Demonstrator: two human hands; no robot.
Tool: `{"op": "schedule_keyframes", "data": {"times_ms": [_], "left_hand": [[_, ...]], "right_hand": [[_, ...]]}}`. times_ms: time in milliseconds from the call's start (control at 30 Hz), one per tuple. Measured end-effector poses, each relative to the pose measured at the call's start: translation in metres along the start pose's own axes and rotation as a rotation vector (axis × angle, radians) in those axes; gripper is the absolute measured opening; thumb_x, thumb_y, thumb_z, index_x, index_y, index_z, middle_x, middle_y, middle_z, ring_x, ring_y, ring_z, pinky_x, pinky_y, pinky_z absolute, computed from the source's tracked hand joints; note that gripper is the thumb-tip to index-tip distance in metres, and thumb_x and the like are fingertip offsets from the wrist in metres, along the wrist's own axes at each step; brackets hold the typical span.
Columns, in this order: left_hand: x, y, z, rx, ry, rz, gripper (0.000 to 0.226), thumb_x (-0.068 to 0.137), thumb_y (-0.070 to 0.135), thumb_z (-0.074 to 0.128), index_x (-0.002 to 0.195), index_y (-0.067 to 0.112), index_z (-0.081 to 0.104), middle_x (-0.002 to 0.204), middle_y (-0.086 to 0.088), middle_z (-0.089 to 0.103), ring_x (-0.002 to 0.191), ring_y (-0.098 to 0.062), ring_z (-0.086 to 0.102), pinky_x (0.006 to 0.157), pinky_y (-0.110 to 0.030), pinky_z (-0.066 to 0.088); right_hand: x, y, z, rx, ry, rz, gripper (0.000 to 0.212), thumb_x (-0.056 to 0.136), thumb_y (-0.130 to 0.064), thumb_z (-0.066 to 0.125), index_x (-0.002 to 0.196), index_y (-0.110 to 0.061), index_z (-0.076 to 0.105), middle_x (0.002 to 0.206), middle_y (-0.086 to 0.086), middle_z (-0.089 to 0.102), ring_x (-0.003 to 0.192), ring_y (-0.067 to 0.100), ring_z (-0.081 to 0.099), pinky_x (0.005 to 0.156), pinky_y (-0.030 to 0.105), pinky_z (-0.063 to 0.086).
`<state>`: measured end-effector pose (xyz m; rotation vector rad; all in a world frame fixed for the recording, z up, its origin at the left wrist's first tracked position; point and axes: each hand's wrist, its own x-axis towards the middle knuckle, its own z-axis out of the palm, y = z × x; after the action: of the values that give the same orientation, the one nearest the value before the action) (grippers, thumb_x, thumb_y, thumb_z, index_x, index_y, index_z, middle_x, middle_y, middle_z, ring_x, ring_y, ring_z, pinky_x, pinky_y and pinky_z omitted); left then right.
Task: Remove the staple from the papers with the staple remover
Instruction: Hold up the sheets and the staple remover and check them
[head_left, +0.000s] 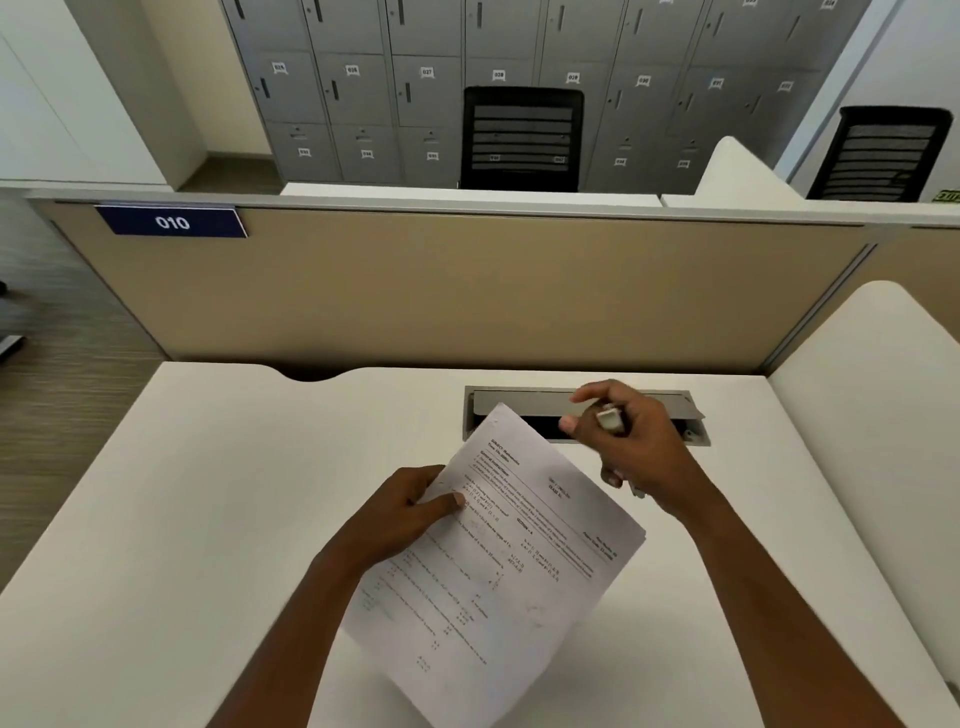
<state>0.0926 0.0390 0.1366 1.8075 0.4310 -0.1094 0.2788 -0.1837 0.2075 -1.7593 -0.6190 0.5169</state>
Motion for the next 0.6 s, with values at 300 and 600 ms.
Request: {"op": "schedule_keyframes", "data": {"times_ms": [300, 600], "left_hand": [[0.01, 0.006, 0.003, 0.379, -0.036, 0.095, 0.026, 0.102, 0.038, 0.057, 0.121, 0.025, 0.067, 0.118, 0.006, 0.072, 0.096, -0.011, 0.071, 0.084, -0.028, 0.06], [0.012, 0.003, -0.005, 0.565, -0.088, 0.096, 0.04, 0.093, 0.053, 0.049, 0.117, 0.027, 0.068, 0.11, 0.008, 0.073, 0.09, -0.011, 0.07, 0.08, -0.03, 0.061]], "right_hand": [[-0.01, 0.03, 0.024, -0.112, -0.23, 0.122, 0.02, 0.085, -0.032, 0.076, 0.101, -0.021, 0.071, 0.091, 0.0, 0.076, 0.076, 0.024, 0.075, 0.055, 0.028, 0.054], [-0.025, 0.052, 0.031, 0.009, -0.107, 0.059, 0.008, 0.09, -0.014, 0.07, 0.091, -0.006, 0.071, 0.075, 0.006, 0.074, 0.061, 0.017, 0.069, 0.049, 0.021, 0.046]]}}
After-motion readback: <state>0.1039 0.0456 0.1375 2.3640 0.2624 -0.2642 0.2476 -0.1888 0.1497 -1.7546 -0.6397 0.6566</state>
